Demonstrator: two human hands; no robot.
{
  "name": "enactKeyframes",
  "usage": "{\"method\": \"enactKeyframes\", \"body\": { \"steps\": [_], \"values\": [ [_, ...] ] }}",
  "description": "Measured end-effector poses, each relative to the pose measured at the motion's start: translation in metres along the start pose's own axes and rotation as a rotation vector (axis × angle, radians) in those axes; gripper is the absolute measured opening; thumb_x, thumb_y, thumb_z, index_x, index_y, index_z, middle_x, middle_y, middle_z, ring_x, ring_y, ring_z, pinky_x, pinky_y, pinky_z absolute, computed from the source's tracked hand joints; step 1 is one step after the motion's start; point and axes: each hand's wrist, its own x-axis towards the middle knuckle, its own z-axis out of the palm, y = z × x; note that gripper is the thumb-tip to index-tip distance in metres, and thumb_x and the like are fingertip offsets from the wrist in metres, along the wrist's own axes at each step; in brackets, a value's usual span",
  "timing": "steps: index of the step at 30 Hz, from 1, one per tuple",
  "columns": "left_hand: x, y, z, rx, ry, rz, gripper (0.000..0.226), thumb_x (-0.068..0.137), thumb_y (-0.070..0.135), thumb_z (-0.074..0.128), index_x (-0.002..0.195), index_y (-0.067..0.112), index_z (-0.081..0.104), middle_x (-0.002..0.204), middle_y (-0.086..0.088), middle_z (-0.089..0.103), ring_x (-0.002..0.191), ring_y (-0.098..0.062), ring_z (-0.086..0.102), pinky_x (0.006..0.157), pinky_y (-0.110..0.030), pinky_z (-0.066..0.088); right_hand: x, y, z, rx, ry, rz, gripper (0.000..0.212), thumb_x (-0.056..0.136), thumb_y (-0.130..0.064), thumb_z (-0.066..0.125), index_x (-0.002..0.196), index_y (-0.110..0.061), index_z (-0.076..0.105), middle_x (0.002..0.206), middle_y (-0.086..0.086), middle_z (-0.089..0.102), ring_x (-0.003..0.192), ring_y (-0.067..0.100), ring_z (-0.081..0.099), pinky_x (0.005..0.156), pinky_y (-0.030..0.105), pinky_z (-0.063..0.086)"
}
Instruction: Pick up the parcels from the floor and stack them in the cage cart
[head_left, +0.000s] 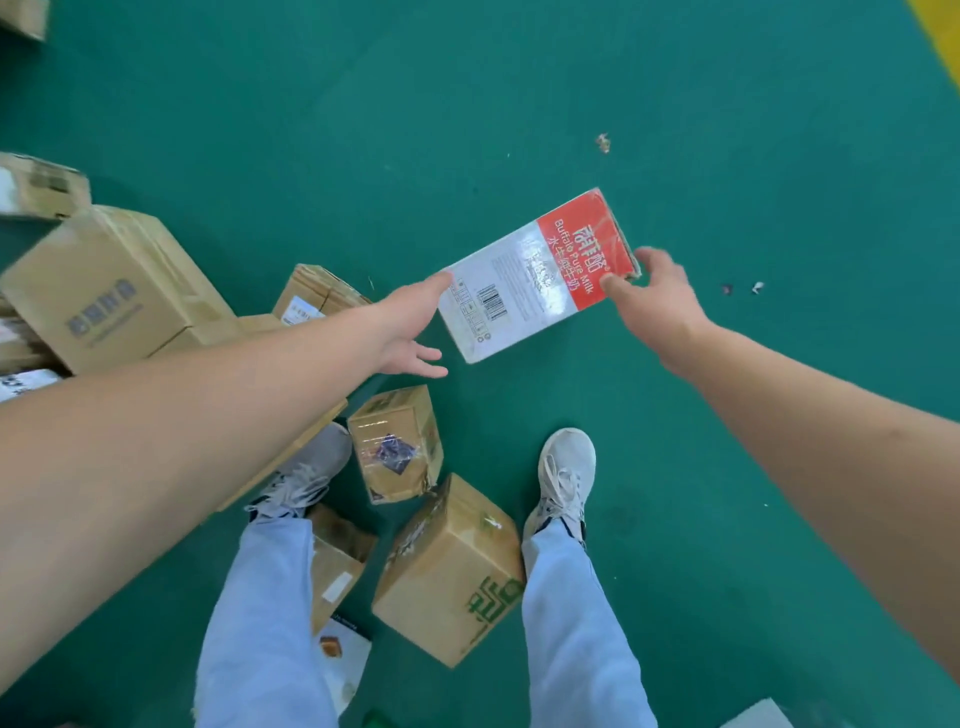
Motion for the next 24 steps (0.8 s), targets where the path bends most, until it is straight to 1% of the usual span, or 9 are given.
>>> {"method": "enactKeyframes", "body": {
  "steps": [2, 4, 7, 10, 12, 16, 20, 22, 24],
  "values": [
    [0.022, 0.001, 0.002, -0.099, -0.047, -0.046, 0.064, 0.095, 0.074, 0.046, 0.149, 0.04, 0.04, 0.166, 0.0, 0.028, 0.136, -0.055, 0.044, 0.105, -0.067, 0.045, 0.022, -0.006, 0.006, -0.027, 0.034, -0.05, 0.077, 0.099, -0.048, 0.059, 0.163, -0.023, 0.023, 0.164, 0.002, 0.032, 0.14, 0.024, 0.046, 0.107, 0.037, 0.043],
    [0.041, 0.002, 0.005, -0.178, -0.1, -0.077, 0.059, 0.094, 0.08, 0.036, 0.131, 0.037, 0.055, 0.154, -0.001, 0.046, 0.128, -0.058, 0.05, 0.107, -0.069, 0.041, 0.039, -0.012, 0.016, -0.022, 0.009, -0.047, 0.091, 0.089, -0.061, 0.061, 0.163, -0.028, 0.019, 0.163, 0.0, 0.036, 0.145, 0.026, 0.042, 0.119, 0.046, 0.036],
    [0.064, -0.002, 0.008, -0.305, -0.122, -0.129, 0.064, 0.091, 0.084, 0.029, 0.116, 0.035, 0.061, 0.131, -0.004, 0.059, 0.115, -0.052, 0.059, 0.105, -0.071, 0.04, 0.059, -0.008, 0.035, 0.02, -0.007, 0.006, 0.098, 0.07, -0.072, 0.062, 0.152, -0.029, 0.033, 0.142, -0.001, 0.051, 0.126, 0.026, 0.057, 0.108, 0.048, 0.048],
    [0.074, -0.009, 0.01, -0.386, -0.111, -0.16, 0.075, 0.087, 0.088, 0.029, 0.124, 0.033, 0.063, 0.132, -0.01, 0.06, 0.127, -0.049, 0.054, 0.104, -0.073, 0.036, 0.057, -0.006, 0.046, 0.192, -0.011, 0.104, 0.078, 0.079, -0.066, 0.069, 0.134, -0.024, 0.032, 0.131, 0.003, 0.058, 0.105, 0.02, 0.066, 0.079, 0.037, 0.054],
    [0.073, -0.012, 0.006, -0.395, -0.104, -0.146, 0.068, 0.09, 0.082, 0.035, 0.112, 0.026, 0.067, 0.125, -0.013, 0.066, 0.119, -0.045, 0.058, 0.103, -0.065, 0.042, 0.055, -0.004, 0.049, 0.305, -0.019, 0.175, 0.071, 0.083, -0.068, 0.07, 0.124, -0.025, 0.029, 0.125, 0.006, 0.063, 0.096, 0.019, 0.07, 0.068, 0.034, 0.052],
    [0.057, -0.013, -0.011, -0.366, -0.11, -0.09, 0.038, 0.084, 0.062, 0.05, 0.077, 0.026, 0.059, 0.104, -0.008, 0.071, 0.11, -0.035, 0.063, 0.098, -0.049, 0.045, 0.03, -0.017, 0.047, 0.476, 0.011, 0.311, 0.073, 0.083, -0.075, 0.065, 0.122, -0.023, 0.031, 0.108, 0.002, 0.063, 0.083, 0.018, 0.07, 0.066, 0.039, 0.06],
    [0.008, -0.012, -0.04, -0.295, -0.127, -0.007, 0.039, 0.087, 0.059, 0.045, 0.071, 0.024, 0.055, 0.086, -0.006, 0.072, 0.095, -0.029, 0.068, 0.087, -0.037, 0.052, -0.015, -0.04, 0.047, 0.541, -0.079, 0.408, 0.098, 0.067, -0.092, 0.061, 0.135, -0.024, 0.043, 0.11, 0.004, 0.073, 0.09, 0.023, 0.075, 0.056, 0.042, 0.058],
    [-0.031, -0.012, -0.059, -0.287, -0.104, 0.035, 0.042, 0.093, 0.057, 0.041, 0.072, 0.022, 0.054, 0.068, -0.004, 0.072, 0.083, -0.026, 0.067, 0.074, -0.032, 0.055, -0.038, -0.058, 0.047, 0.556, -0.146, 0.41, 0.082, 0.072, -0.087, 0.061, 0.128, -0.028, 0.055, 0.107, 0.004, 0.077, 0.091, 0.024, 0.074, 0.069, 0.046, 0.059],
    [-0.068, -0.02, -0.084, -0.283, -0.086, 0.076, 0.042, 0.094, 0.057, 0.043, 0.076, 0.021, 0.057, 0.076, -0.005, 0.075, 0.087, -0.027, 0.067, 0.078, -0.036, 0.058, -0.068, -0.083, 0.044, 0.556, -0.18, 0.388, 0.051, 0.087, -0.073, 0.058, 0.108, -0.027, 0.063, 0.097, 0.003, 0.077, 0.09, 0.024, 0.071, 0.082, 0.048, 0.055]
  ]
}}
